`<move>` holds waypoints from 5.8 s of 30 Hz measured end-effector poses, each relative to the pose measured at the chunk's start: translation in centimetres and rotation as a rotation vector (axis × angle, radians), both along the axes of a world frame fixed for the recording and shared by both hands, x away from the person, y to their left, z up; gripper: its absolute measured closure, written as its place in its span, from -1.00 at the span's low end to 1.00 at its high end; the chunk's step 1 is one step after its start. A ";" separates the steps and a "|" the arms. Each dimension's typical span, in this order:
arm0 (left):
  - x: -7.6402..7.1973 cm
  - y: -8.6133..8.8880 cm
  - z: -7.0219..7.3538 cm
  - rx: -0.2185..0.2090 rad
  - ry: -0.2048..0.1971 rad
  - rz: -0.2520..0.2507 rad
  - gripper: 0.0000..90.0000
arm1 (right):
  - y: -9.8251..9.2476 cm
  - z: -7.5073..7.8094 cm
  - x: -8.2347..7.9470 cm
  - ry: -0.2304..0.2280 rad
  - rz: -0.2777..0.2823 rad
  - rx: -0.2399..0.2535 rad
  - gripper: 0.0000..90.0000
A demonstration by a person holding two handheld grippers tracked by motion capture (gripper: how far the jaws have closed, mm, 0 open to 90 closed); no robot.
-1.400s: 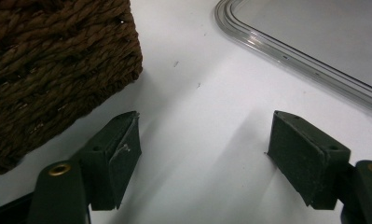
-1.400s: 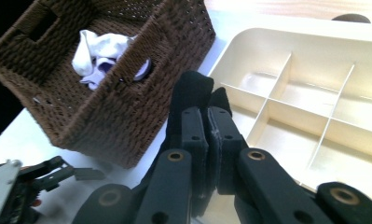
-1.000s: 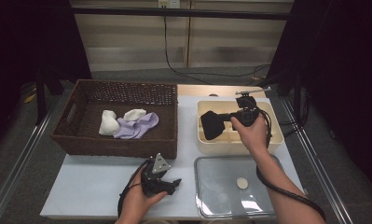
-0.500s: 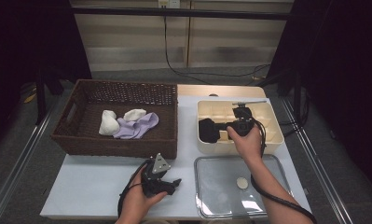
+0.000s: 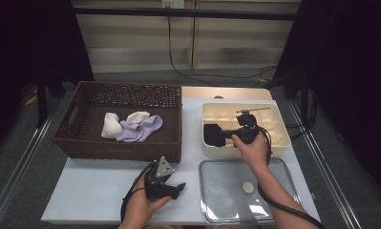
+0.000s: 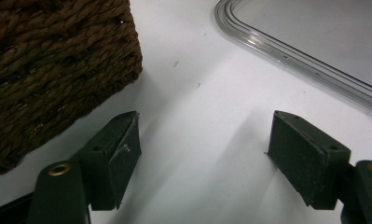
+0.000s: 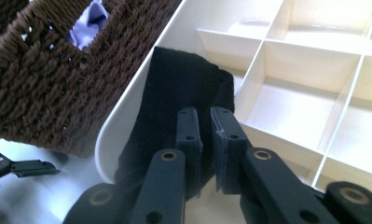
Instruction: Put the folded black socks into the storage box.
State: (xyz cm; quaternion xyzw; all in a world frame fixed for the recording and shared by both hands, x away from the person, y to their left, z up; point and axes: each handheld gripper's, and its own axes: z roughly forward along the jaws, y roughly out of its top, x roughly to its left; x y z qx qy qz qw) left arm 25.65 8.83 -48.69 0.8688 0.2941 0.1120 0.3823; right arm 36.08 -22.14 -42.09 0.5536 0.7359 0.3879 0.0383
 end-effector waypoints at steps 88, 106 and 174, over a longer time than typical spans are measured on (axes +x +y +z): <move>0.0 0.0 0.0 0.001 -0.001 -0.001 -0.45 | 4.3 1.1 2.4 0.156 0.247 -0.307 1.00; 0.0 0.0 0.0 0.006 -0.005 -0.002 -0.45 | 5.8 -0.7 2.7 0.232 0.300 -0.346 1.00; 0.0 0.0 0.0 0.006 -0.004 -0.002 -0.45 | 2.6 4.1 0.7 0.093 0.337 -0.301 0.50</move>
